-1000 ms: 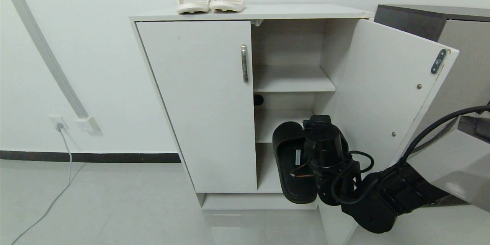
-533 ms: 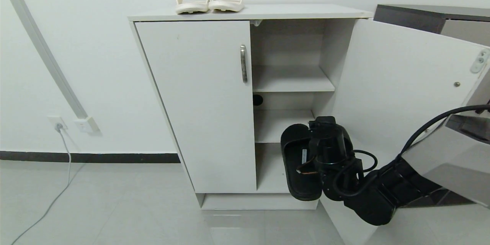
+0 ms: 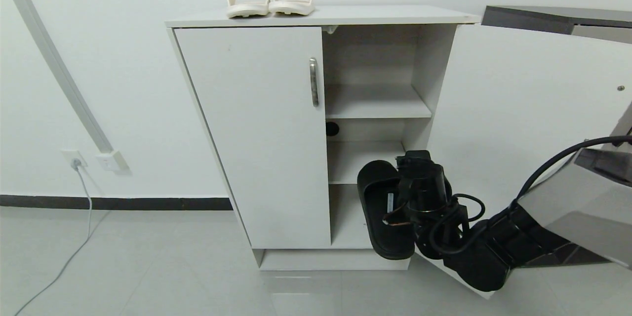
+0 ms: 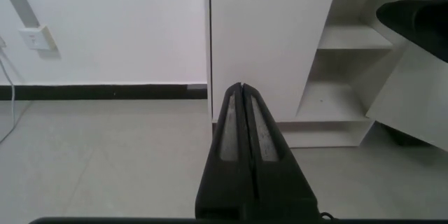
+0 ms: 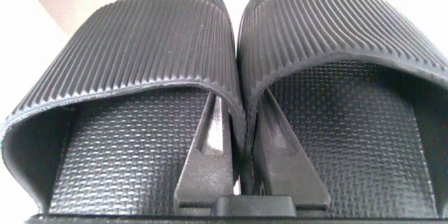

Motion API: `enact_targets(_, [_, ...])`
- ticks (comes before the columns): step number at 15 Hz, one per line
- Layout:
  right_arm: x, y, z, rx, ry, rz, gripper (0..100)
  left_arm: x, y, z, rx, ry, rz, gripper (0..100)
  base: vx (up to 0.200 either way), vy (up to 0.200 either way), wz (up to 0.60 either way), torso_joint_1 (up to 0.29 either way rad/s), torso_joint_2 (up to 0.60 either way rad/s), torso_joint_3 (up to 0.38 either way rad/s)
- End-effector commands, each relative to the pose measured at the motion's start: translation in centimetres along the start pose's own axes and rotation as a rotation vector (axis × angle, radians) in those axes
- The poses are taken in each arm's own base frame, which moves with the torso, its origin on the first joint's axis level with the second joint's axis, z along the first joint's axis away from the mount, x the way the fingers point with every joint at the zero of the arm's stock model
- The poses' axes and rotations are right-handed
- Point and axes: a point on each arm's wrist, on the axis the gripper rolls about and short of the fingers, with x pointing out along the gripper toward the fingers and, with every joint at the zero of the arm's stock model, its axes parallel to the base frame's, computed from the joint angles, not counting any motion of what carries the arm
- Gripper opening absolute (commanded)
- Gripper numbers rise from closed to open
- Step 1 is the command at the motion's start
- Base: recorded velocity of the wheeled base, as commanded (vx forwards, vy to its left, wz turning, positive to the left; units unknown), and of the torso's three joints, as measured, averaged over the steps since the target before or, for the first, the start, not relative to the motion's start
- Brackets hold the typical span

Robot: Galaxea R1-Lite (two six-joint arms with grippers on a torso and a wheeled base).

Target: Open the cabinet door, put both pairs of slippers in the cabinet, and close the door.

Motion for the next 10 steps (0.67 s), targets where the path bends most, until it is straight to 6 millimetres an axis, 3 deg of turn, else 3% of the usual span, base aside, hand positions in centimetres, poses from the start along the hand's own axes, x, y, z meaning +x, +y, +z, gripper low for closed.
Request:
enact_targets(1, [-0.4,0.5,-0.1,-0.003,0.002,0.023,0,0.0,0.0,0.0,0.0,0.001,0.0,0,0.0,0.0,0.0,0.0,0.0,0.0])
enact_targets(4, [-1.2,1.9,-0.3,0.002,-0.006,0.114,0,0.0,0.0,0.0,0.0,0.001,0.0,0,0.0,0.0,0.0,0.0,0.0,0.0])
enact_targets(8, [-1.1,2.2,-0.9,-0.007,-0.003,0.121,0,0.0,0.0,0.0,0.002,0.002,0.0,0,0.0,0.0,0.0,0.0,0.0,0.0])
enact_targets(10, [-1.1,2.2,-0.9,-0.008,-0.002,0.119,0,0.0,0.0,0.0,0.002,0.002,0.0,0,0.0,-0.2,0.0,0.002,0.0,0.002])
